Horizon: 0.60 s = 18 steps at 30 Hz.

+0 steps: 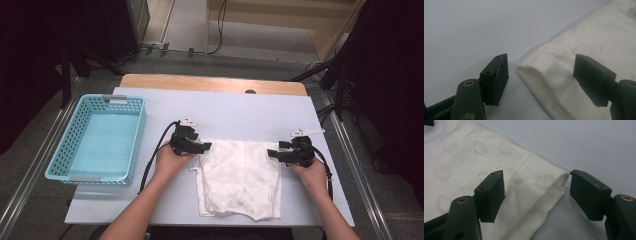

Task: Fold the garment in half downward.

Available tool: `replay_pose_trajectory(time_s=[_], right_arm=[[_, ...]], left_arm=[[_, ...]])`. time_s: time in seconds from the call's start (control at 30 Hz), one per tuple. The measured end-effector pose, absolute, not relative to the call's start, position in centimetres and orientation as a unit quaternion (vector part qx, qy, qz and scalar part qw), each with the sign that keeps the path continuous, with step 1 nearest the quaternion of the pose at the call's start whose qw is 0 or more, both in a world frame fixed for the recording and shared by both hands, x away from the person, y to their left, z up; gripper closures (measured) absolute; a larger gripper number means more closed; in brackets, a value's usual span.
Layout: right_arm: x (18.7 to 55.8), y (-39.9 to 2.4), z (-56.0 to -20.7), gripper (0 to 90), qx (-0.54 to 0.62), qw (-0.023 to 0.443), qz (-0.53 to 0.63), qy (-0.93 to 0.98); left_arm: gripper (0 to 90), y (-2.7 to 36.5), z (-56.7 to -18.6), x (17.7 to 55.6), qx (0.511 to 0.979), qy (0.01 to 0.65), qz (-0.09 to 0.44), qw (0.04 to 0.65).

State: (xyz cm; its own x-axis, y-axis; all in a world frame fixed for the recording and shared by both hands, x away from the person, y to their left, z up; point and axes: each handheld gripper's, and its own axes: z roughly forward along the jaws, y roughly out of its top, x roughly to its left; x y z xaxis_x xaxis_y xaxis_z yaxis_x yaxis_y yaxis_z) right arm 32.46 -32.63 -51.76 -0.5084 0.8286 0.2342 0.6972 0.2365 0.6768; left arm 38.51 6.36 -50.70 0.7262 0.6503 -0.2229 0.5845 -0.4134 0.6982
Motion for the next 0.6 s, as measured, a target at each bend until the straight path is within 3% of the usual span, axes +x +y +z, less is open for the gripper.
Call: replay_pose_trajectory(time_s=[0.17,0.33,0.5,0.6], right_arm=[[33.3,-32.2,-52.0,34.0,0.488,0.097,0.374,0.783],[33.5,-31.8,-52.2,55.5,0.487,0.114,0.374,0.781],[33.6,-31.6,-52.1,77.8,0.497,0.108,0.369,0.778],[33.7,-31.5,-51.9,82.9,0.503,0.093,0.365,0.778]], left_arm=[[37.5,5.9,-50.9,38.3,0.844,0.356,0.052,0.396],[44.6,5.7,-50.9,38.1,0.843,0.359,0.051,0.396],[67.9,5.3,-50.9,38.1,0.845,0.361,0.048,0.392],[82.6,5.1,-50.9,38.2,0.851,0.357,0.039,0.383]])
